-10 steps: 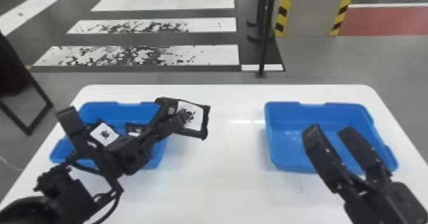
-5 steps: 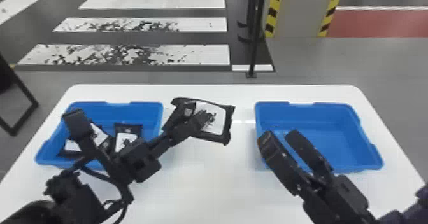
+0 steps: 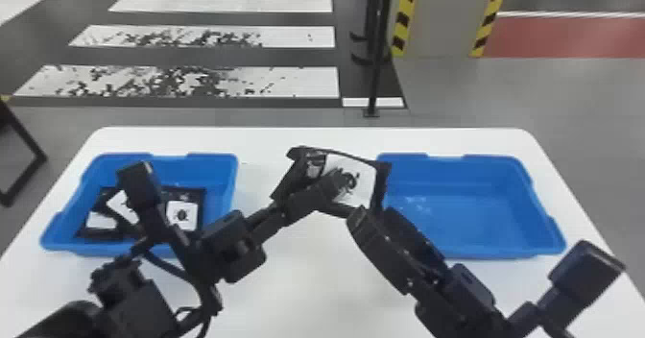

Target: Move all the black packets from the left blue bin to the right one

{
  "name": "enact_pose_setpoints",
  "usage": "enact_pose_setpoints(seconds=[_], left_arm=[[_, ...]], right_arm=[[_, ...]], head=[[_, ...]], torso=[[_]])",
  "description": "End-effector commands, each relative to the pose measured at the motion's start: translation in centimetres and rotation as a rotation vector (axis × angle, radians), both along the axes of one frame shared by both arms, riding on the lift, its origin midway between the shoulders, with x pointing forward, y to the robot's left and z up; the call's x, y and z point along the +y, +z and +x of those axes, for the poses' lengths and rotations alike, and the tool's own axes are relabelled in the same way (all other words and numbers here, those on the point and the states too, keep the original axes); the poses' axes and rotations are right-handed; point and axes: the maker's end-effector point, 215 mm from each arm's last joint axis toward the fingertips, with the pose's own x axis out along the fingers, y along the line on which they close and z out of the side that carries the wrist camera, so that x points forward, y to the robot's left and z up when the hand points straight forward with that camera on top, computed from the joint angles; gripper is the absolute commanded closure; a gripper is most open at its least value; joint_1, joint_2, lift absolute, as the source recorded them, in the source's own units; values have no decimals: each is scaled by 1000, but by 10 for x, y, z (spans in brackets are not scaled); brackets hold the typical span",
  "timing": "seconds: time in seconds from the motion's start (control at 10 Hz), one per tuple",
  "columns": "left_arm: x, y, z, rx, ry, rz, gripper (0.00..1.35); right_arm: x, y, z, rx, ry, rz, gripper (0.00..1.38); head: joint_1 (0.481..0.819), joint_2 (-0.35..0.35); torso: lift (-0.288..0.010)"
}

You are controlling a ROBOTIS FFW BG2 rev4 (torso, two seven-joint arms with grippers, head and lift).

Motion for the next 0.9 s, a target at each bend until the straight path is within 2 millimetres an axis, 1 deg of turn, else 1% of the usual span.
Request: enact_pose_setpoints(seconds=[0.0,0.1,0.2,0.3,0.4,0.5,0.6,0.8], left_arm=[[-5,-1,-3,7,-15,-2,1204],[-5,-2,-4,11,-17,-4,1204],[-7,-3,-5,15,-23,-5,1204],[-10,-2,-8,19,-32,-12,1204],[-10,-2,-8,21,-34,-12,1204],[-11,-3,-9,25,-36,-13,1204],[-11,-3,-9,25,-36,-13,1204],[-11,-4,-10,28,-37,-15,1202]], right_arm=[[2,-7,2,26,9,33,163],[2,-9,2,36,9,45,256],[4,-11,2,45,18,47,585],[6,-16,3,58,29,51,886],[6,-16,4,55,27,40,1015],[3,-15,6,48,11,34,1268],[-5,-11,11,27,-28,34,1280],[-9,-9,13,13,-47,24,1280]], head=[[695,-2],[695,-5],[695,-7],[695,-8],[695,-8],[695,-9],[695,-10],[695,-28]], torso=[[-140],[-140],[-140],[-140],[-140],[-140],[-140],[-140]])
